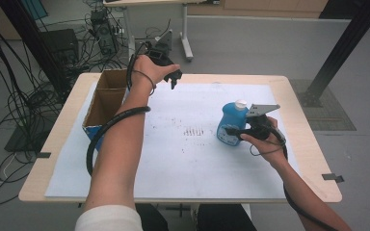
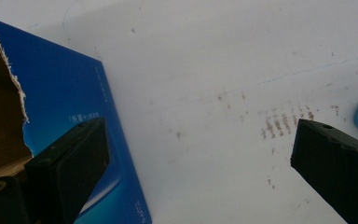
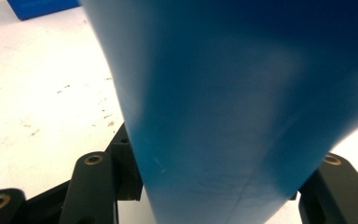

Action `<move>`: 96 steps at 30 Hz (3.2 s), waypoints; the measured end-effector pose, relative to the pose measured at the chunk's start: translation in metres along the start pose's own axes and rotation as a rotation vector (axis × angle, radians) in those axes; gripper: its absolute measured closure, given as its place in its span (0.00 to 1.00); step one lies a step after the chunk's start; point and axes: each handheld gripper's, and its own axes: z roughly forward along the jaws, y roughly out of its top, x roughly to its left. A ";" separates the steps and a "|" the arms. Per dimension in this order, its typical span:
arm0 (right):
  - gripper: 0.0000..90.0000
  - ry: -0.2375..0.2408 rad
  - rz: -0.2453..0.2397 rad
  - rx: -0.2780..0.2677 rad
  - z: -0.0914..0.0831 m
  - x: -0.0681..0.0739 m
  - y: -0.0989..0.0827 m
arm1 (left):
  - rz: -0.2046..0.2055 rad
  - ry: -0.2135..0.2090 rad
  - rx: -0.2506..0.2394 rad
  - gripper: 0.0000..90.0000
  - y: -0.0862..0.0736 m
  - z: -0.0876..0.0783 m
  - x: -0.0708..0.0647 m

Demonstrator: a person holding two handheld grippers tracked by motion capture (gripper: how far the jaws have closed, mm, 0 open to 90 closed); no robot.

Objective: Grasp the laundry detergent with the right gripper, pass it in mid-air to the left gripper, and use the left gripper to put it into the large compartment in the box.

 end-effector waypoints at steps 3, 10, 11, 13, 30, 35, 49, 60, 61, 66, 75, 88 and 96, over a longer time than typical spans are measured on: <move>0.48 -0.001 -0.002 -0.002 0.000 0.000 0.000 | 0.003 -0.003 -0.004 0.06 0.000 0.000 -0.001; 0.48 0.000 -0.001 -0.004 0.000 0.000 0.000 | 0.003 -0.003 0.001 0.06 0.000 0.001 -0.001; 0.48 0.000 -0.001 -0.004 0.000 0.000 0.000 | 0.003 -0.003 0.001 0.06 0.000 0.001 -0.001; 0.48 0.000 -0.002 -0.004 0.000 0.000 0.000 | 0.002 -0.001 0.002 0.06 -0.001 0.002 -0.001; 0.49 0.002 -0.003 -0.008 0.000 0.000 -0.001 | 0.005 -0.002 0.005 0.06 -0.001 0.003 -0.002; 0.49 0.002 -0.002 -0.011 0.000 0.000 -0.001 | 0.008 -0.003 0.007 0.06 -0.001 0.003 -0.003; 0.49 0.001 -0.002 -0.010 0.000 0.000 -0.001 | 0.007 -0.007 0.002 0.06 -0.002 0.001 -0.003; 0.49 0.003 0.002 -0.002 0.000 0.000 0.000 | 0.029 -0.003 0.010 0.06 -0.005 0.000 -0.002; 0.49 0.003 0.002 -0.002 0.000 0.000 0.000 | 0.029 -0.003 0.010 0.06 -0.005 0.000 -0.002; 0.49 0.006 0.004 0.004 0.000 -0.001 0.001 | 0.035 -0.005 0.003 0.06 -0.006 -0.005 -0.001; 0.49 0.024 0.008 0.026 -0.001 -0.002 0.009 | 0.099 -0.027 -0.027 0.05 -0.008 -0.022 -0.002; 0.49 0.046 0.030 0.050 -0.012 -0.013 0.053 | 0.231 -0.085 -0.052 0.05 -0.010 -0.049 -0.003; 0.49 0.082 0.007 0.053 -0.007 -0.017 0.094 | 0.380 -0.095 -0.076 0.06 -0.018 -0.073 -0.001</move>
